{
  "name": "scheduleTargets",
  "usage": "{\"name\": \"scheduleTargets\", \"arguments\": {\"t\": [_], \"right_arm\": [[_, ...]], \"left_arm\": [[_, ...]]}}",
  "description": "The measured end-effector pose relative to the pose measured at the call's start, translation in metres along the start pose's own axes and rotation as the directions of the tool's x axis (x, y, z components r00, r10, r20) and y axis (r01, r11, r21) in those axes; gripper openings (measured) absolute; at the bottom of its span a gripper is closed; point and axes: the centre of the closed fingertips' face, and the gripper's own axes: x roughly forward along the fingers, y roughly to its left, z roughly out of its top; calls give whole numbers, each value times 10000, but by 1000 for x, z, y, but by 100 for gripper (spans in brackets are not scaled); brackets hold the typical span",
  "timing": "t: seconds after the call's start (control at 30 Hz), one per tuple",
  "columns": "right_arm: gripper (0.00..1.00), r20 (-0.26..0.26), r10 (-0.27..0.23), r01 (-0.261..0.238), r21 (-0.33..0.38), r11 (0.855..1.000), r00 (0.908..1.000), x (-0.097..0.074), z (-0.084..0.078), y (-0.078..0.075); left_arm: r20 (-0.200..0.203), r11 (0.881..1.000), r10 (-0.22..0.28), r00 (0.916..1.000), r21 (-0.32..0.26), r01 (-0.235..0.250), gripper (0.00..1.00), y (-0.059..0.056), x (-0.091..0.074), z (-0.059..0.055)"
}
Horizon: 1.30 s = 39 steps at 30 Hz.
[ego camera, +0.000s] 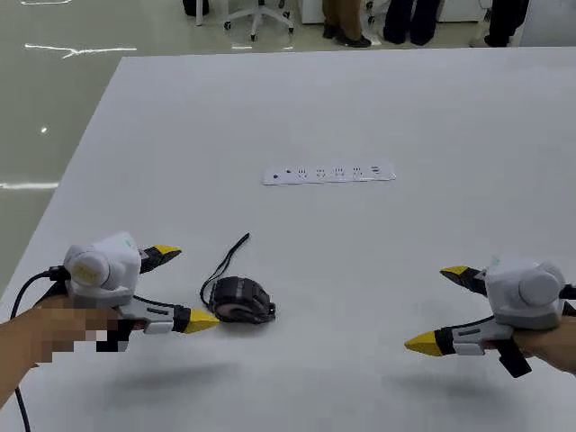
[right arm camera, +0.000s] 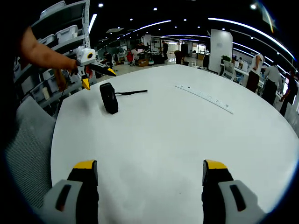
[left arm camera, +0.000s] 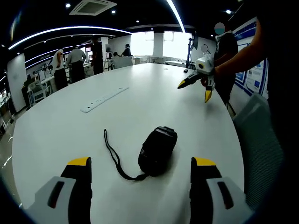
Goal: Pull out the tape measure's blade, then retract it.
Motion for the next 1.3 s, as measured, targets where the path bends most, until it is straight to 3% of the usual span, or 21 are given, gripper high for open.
{"name": "scheduleTargets", "arguments": {"t": [0.37, 0.6, 0.77, 0.87, 1.1, 1.3], "right_arm": [[92, -238, 793, -810, -807, 9934, 9966, 31, 19, 13], [89, -288, 1192, -1219, -1238, 9848, 9924, 53, 33, 29], [85, -333, 1597, -1629, -1485, 9754, 9866, 71, 44, 41], [83, -340, 1803, -1834, -1585, 9702, 9830, 81, 52, 46], [78, -541, 2111, -2175, -1804, 9593, 9760, 97, 60, 54], [75, -752, 2466, -2570, -2074, 9439, 9662, 111, 66, 65]], "left_arm": [[-374, 9972, -473, 9982, 565, 493, 74, -7, 19, 3], [-705, 9929, -786, 9944, 842, 845, 60, -14, 29, 2], [-906, 9873, -964, 9912, 1176, 1067, 57, -18, 37, 2], [-1113, 9860, -915, 9896, 1290, 1056, 46, -19, 42, -1], [-1247, 9787, -1121, 9858, 1581, 1313, 46, -22, 47, -3], [-1666, 9714, -1320, 9772, 1747, 1610, 38, -22, 52, -12]]}}
